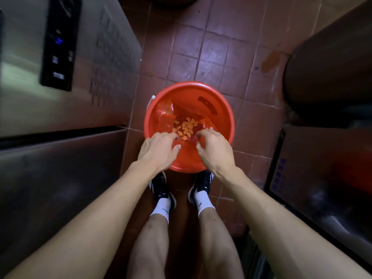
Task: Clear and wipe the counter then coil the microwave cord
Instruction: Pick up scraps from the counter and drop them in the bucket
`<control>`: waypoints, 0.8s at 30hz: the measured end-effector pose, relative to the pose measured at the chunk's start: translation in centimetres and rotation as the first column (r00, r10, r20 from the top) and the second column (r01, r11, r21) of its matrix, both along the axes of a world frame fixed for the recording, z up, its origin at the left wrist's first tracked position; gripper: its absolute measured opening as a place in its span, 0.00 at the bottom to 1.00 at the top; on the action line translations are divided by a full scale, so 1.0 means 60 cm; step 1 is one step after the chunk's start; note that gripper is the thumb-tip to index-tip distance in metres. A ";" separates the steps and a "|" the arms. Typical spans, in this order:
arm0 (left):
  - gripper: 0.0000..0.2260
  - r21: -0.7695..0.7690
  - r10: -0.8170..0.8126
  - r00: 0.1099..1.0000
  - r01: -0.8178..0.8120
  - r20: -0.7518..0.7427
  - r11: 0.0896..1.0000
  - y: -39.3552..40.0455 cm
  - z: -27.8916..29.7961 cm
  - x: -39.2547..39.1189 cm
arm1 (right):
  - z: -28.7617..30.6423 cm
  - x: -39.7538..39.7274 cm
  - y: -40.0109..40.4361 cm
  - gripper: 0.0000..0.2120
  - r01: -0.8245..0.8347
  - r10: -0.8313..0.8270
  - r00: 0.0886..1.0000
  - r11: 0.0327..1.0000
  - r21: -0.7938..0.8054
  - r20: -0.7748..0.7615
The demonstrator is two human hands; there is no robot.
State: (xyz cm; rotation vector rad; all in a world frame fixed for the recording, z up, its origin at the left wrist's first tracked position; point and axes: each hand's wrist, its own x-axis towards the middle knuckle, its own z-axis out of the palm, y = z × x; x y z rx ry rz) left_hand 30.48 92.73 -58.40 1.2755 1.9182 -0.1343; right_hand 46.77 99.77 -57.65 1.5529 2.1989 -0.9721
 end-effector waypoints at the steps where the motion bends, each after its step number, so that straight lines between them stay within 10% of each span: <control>1: 0.18 -0.009 -0.003 1.000 0.003 -0.003 1.000 -0.004 0.028 -0.007 | 0.028 -0.004 -0.002 0.13 -0.019 0.019 1.000 1.000 -0.008 0.008; 24: 0.20 0.264 0.221 0.943 -0.154 -0.247 0.952 -0.125 0.643 -0.066 | 0.626 -0.102 0.005 0.19 -0.459 0.522 0.841 0.826 0.326 -0.140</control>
